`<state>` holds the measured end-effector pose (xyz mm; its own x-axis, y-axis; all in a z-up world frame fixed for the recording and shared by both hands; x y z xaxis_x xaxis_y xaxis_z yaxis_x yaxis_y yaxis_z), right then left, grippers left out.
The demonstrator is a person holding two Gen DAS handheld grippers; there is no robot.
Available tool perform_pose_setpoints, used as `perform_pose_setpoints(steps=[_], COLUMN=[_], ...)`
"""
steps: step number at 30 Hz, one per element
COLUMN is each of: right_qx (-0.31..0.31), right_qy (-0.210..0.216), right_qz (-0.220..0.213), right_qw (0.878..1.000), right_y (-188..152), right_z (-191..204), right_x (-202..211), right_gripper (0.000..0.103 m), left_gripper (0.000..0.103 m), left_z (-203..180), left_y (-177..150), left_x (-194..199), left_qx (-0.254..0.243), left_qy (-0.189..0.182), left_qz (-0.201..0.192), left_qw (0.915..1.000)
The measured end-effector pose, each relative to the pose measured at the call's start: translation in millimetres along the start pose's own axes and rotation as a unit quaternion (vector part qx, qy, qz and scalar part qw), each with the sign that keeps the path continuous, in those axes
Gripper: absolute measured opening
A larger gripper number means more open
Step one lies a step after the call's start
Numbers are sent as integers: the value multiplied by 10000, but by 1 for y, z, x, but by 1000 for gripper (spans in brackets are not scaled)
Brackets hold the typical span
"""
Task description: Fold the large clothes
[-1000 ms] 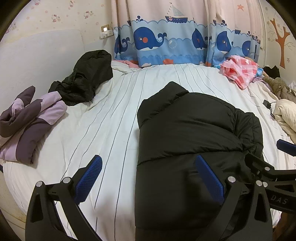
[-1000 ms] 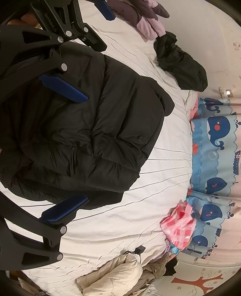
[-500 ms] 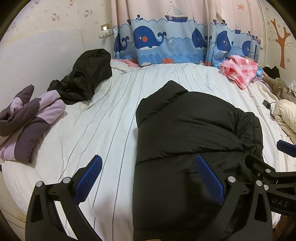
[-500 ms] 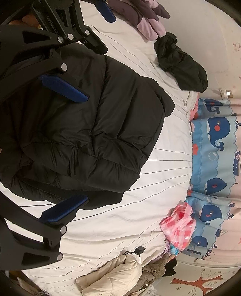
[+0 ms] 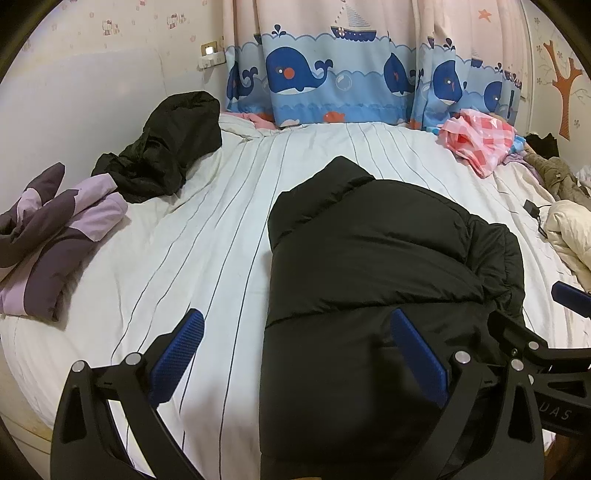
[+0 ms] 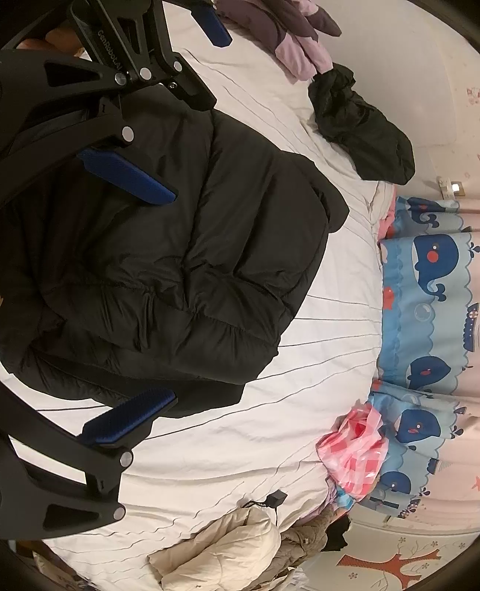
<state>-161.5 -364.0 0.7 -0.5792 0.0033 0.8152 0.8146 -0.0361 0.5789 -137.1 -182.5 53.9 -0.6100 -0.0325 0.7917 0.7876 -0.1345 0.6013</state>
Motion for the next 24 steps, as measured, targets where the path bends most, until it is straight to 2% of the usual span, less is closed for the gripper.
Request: perform_pose_setpoints(steps=[5, 10, 24], right_qx=[-13, -22, 46], right_qy=[-44, -91, -85], right_qz=[-16, 2, 44], right_qw=[10000, 10000, 9999], right_y=[1, 1, -2], right_z=[-4, -6, -1], right_x=[-1, -4, -9], right_gripper=[96, 96, 96], left_gripper=[97, 97, 97], left_z=[-1, 0, 2], left_y=[2, 0, 1], left_x=[3, -7, -8], left_qx=[-45, 76, 151], left_qy=[153, -135, -26], left_qz=[-122, 139, 88], left_qw=[9998, 9998, 9998])
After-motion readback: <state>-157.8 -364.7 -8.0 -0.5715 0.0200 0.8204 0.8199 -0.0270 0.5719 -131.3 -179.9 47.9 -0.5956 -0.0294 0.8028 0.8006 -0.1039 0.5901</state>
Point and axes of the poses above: each gripper's, at about its wrist camera, not at the fingertips, and x roughly against the way its jaws point, z to its left, y to its top, the point moved 9 cm from there along -x, roughly the way its jaws point, and after that the axes turned 12 degrees about z, right-handed, at the moved point
